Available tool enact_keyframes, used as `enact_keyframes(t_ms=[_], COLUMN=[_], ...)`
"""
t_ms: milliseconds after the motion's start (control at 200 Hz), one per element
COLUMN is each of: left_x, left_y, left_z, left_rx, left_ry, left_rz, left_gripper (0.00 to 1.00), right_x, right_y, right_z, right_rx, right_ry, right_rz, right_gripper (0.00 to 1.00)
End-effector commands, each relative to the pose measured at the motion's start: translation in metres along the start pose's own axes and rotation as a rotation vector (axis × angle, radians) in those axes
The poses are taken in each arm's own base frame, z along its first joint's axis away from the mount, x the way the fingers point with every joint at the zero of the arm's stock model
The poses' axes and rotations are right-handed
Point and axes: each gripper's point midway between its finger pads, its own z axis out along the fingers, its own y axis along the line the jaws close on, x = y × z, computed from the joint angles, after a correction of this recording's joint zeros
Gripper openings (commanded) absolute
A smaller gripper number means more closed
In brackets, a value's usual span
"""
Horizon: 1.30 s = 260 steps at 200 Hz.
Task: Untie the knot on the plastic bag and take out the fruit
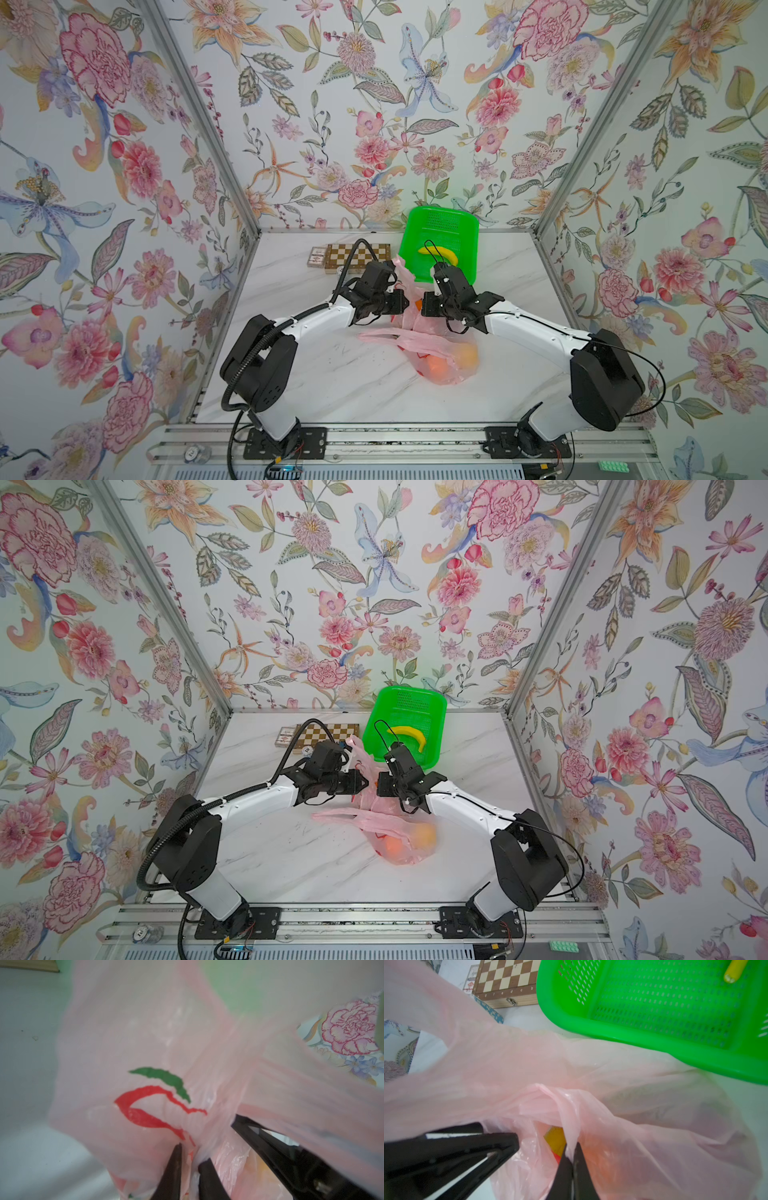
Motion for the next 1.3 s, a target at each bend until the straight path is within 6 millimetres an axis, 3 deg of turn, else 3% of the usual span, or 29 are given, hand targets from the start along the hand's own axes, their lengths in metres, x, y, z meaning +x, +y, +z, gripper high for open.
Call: enact_keyframes(t_ms=[0,90,110,280,460,640,771,926,971,1026,1066,1166,1296], left_x=[-0.008,-0.011,-0.017,-0.027,-0.033,-0.033,-0.025,-0.020,-0.021,-0.024,-0.029,-0.047,-0.076], left_y=[-0.004,0.003,-0.001,0.014,0.046,0.083,0.098,0.086,0.085,0.083,0.080,0.072,0.050], left_z=[-0.018,-0.027,-0.038,-0.071,-0.114,-0.167,-0.185,-0.170,-0.168,-0.170,-0.174,-0.191,-0.203], left_rx=[-0.005,-0.026,-0.018,-0.074,-0.184,-0.317,-0.364,-0.243,-0.239,-0.238,-0.243,-0.267,-0.228], left_ry=[-0.061,-0.094,-0.125,-0.194,-0.253,-0.325,-0.353,-0.342,-0.332,-0.332,-0.345,-0.394,-0.422], left_rz=[0.021,0.021,0.028,0.029,0.006,-0.027,-0.054,-0.069,-0.065,-0.043,-0.023,0.023,0.079], left_gripper=[0.00,0.00,0.00,0.00,0.00,0.00,0.00,0.05,0.15,0.38,0.49,0.60,0.63], right_x=[-0.011,-0.017,-0.018,-0.029,-0.033,-0.042,-0.042,-0.036,-0.034,-0.034,-0.036,-0.045,-0.059], right_y=[0.003,-0.002,-0.004,-0.025,-0.053,-0.106,-0.133,-0.121,-0.119,-0.113,-0.108,-0.096,-0.084], right_z=[-0.010,-0.020,-0.023,-0.051,-0.080,-0.112,-0.122,-0.105,-0.102,-0.101,-0.104,-0.117,-0.134], right_rx=[-0.004,0.007,0.012,0.061,0.124,0.232,0.248,0.152,0.140,0.105,0.076,0.023,-0.008], right_ry=[-0.032,-0.066,-0.075,-0.150,-0.188,-0.256,-0.273,-0.222,-0.206,-0.202,-0.212,-0.260,-0.303], right_rz=[-0.017,-0.017,-0.017,-0.007,0.008,0.085,0.156,0.169,0.174,0.171,0.167,0.156,0.140], right_gripper=[0.00,0.00,0.00,0.00,0.00,0.00,0.00,0.00,0.00,0.00,0.00,0.32,0.48])
